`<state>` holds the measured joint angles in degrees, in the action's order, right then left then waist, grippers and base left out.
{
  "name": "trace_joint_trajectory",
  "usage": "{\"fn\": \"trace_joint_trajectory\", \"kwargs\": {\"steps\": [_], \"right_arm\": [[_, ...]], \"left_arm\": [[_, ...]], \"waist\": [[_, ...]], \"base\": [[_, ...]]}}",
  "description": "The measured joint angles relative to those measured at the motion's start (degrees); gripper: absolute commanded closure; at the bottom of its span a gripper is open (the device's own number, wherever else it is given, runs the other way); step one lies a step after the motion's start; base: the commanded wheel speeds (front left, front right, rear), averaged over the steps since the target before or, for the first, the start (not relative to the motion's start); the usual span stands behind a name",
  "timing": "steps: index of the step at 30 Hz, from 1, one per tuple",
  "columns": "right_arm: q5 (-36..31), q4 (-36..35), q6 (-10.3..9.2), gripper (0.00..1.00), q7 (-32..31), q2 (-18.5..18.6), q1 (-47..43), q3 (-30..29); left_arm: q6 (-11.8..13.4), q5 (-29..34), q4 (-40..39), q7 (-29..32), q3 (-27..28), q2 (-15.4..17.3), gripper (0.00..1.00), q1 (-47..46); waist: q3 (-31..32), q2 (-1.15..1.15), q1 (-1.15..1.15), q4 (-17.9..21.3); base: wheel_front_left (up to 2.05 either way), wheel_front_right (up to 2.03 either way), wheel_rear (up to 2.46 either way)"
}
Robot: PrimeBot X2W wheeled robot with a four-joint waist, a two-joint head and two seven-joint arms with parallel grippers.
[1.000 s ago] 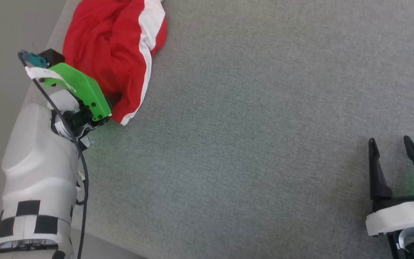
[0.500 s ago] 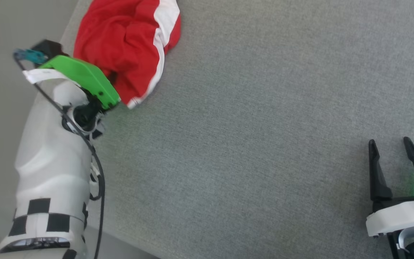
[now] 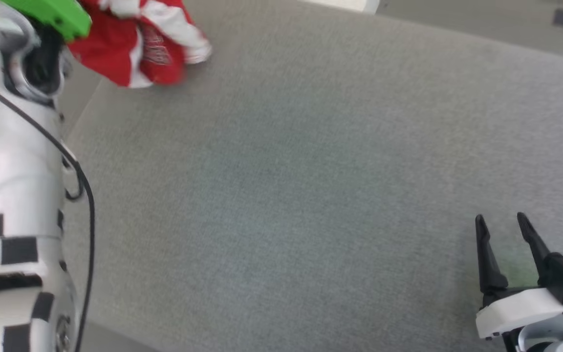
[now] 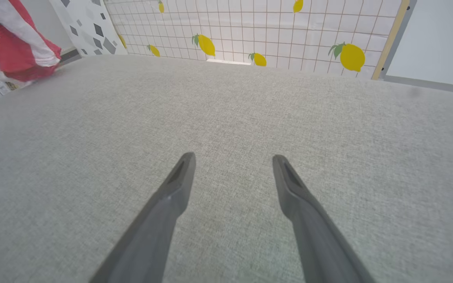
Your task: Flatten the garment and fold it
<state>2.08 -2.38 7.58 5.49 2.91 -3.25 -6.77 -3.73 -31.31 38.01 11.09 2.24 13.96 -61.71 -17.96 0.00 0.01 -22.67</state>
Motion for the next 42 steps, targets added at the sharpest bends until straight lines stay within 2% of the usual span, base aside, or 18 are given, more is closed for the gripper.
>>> {"fn": "trace_joint_trajectory", "kwargs": {"steps": [5, 12, 17, 23, 33, 42], "right_arm": [[2.7, 3.6, 0.00, 0.00, 2.1, 0.0, -0.2, 1.0], [5.4, 7.5, 0.00, 0.00, 4.7, 0.0, -0.3, 1.6], [6.3, 9.4, 0.00, 0.00, 5.9, 0.0, -0.3, 1.5], [6.6, 10.5, 0.00, 0.00, 6.7, 0.0, -0.3, 1.0], [7.6, 11.3, 0.00, 0.00, 7.2, 0.0, -0.3, 0.3], [7.6, 11.9, 0.00, 0.00, 7.7, 0.0, -0.2, 0.2]], "left_arm": [[-1.1, 1.1, -3.7, 0.4, -2.2, 1.2, 1.00, -4.8], [-2.5, -1.4, -8.3, 4.0, -4.7, -0.1, 1.00, -9.3], [-3.3, -5.5, -11.2, 6.2, -7.9, -3.5, 1.00, -9.9], [-3.4, -9.4, -15.0, 10.7, -14.6, -7.7, 1.00, -9.0], [-3.4, -12.6, -17.0, 16.8, -26.9, -9.9, 1.00, 2.9], [-3.3, -12.1, -9.5, 15.0, -34.9, -10.4, 1.00, 18.1]], "waist": [[4.1, 0.00, -0.01, 2.3], [8.6, 0.00, -0.01, 6.5], [11.0, 0.00, -0.01, 9.7], [12.9, 0.01, -0.01, 13.3], [13.9, 0.00, -0.01, 19.4], [13.1, 0.01, -0.01, 23.3]], "base": [[0.00, 0.00, 0.00], [0.00, 0.00, 0.00], [0.00, 0.00, 0.00], [0.00, 0.00, 0.00], [0.00, 0.00, 0.00], [0.00, 0.00, 0.00]]}}
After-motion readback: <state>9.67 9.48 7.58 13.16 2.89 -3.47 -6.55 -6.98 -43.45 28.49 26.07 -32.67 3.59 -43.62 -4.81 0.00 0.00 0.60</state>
